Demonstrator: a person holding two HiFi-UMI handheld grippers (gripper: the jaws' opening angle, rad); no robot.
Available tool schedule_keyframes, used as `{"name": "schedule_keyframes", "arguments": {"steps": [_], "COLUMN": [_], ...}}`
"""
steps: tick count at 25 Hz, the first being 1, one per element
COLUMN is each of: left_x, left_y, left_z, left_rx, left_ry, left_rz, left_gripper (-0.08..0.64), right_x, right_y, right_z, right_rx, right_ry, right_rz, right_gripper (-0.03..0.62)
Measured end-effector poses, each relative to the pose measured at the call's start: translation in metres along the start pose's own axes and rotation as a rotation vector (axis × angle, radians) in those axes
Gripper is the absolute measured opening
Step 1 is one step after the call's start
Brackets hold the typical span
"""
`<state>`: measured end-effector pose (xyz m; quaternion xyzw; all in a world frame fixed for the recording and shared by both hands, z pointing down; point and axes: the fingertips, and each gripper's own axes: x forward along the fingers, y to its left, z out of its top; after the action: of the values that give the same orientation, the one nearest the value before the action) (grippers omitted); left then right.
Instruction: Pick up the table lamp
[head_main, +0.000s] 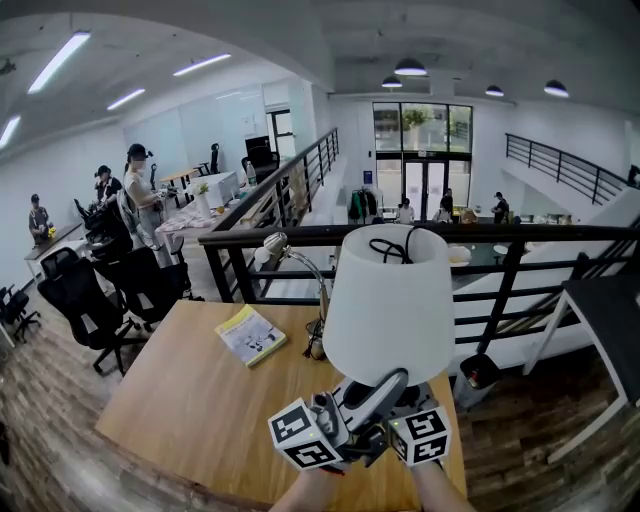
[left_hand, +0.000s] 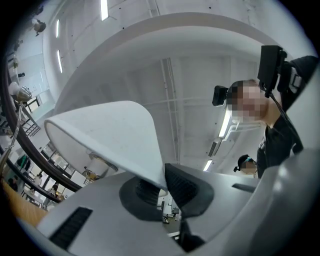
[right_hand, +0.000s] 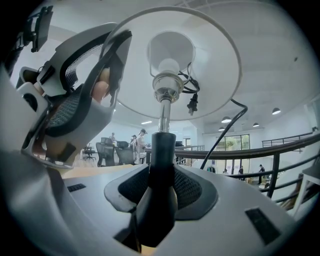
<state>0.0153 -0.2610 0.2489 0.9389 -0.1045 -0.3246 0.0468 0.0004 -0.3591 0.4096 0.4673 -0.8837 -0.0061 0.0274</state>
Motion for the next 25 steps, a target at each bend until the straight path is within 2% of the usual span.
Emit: {"name": "schedule_keyframes", "arguments": {"steps": [25], "left_x": [0.018], "left_y": [-0.027], "left_z": [0.019], "left_rx": [0.030], "left_ry": [-0.008], "left_rz": [-0.039], "left_gripper": [0.020], "right_x": [-0.017], "right_y": [0.001], "right_z": [0.035], "right_rx": [-0.027], "right_ry": [-0.051], "right_rz": [-0.012], "right_gripper": [0.152]}}
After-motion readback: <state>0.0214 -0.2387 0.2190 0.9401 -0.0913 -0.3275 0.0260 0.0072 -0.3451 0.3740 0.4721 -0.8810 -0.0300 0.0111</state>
